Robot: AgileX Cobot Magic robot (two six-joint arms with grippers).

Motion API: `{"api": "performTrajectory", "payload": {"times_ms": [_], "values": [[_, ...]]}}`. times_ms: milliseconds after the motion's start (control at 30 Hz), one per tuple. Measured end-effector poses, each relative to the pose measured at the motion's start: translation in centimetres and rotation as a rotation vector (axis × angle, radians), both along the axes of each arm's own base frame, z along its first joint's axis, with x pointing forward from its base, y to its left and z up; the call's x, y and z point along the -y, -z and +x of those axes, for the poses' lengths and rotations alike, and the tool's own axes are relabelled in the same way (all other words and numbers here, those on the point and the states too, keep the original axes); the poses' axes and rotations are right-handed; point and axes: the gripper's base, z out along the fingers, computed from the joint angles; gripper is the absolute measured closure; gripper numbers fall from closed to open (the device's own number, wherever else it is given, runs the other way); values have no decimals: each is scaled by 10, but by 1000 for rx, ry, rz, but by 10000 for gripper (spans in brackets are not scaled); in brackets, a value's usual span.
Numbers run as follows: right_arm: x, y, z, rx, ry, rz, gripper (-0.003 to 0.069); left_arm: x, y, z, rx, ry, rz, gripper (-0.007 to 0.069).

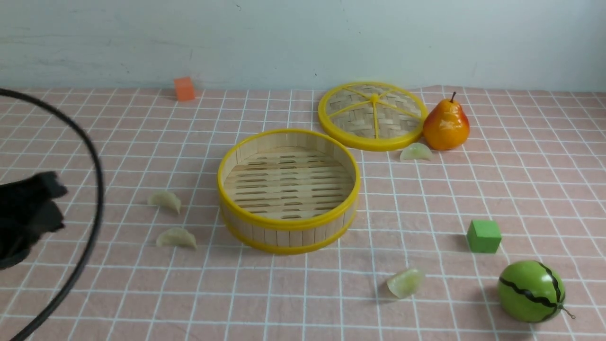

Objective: Put the dumplings into the steamer on the table with the pink tablecloth.
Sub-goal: 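Reach for and grasp a dumpling on the table with the left gripper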

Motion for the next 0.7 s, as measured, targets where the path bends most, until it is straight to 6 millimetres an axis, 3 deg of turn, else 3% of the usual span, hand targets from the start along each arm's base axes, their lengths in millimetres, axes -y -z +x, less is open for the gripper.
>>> {"api": "performTrajectory", "payload": {"times_ms": [33, 167, 200, 267, 367, 467, 500, 567, 600, 633, 700], "values": [[0, 2, 1, -15, -3, -3, 662, 1, 0, 2, -6, 12, 10, 638], [-19, 9, 22, -253, -113, -29, 662, 24, -4, 47, -71, 145, 22, 638], [-20, 8, 22, -254, -117, -26, 662, 24, -2, 48, -79, 146, 22, 638], [-35, 6, 31, -299, -190, -15, 662, 28, 1, 74, -112, 165, 53, 638], [-44, 4, 35, -291, -251, -30, 662, 30, 5, 92, -156, 180, 88, 623], [-53, 7, 37, -302, -305, -46, 662, 33, 11, 125, -249, 189, 137, 505], [-53, 7, 37, -303, -306, -46, 662, 33, 14, 126, -256, 189, 141, 496], [-54, 9, 39, -312, -310, -50, 660, 34, 23, 152, -286, 175, 171, 359], [-54, 9, 39, -312, -311, -51, 659, 35, 24, 154, -289, 173, 169, 359], [-54, 9, 39, -312, -311, -51, 659, 35, 32, 167, -305, 157, 182, 286], [-54, 9, 39, -308, -311, -52, 659, 35, 42, 181, -324, 135, 198, 216]]}}
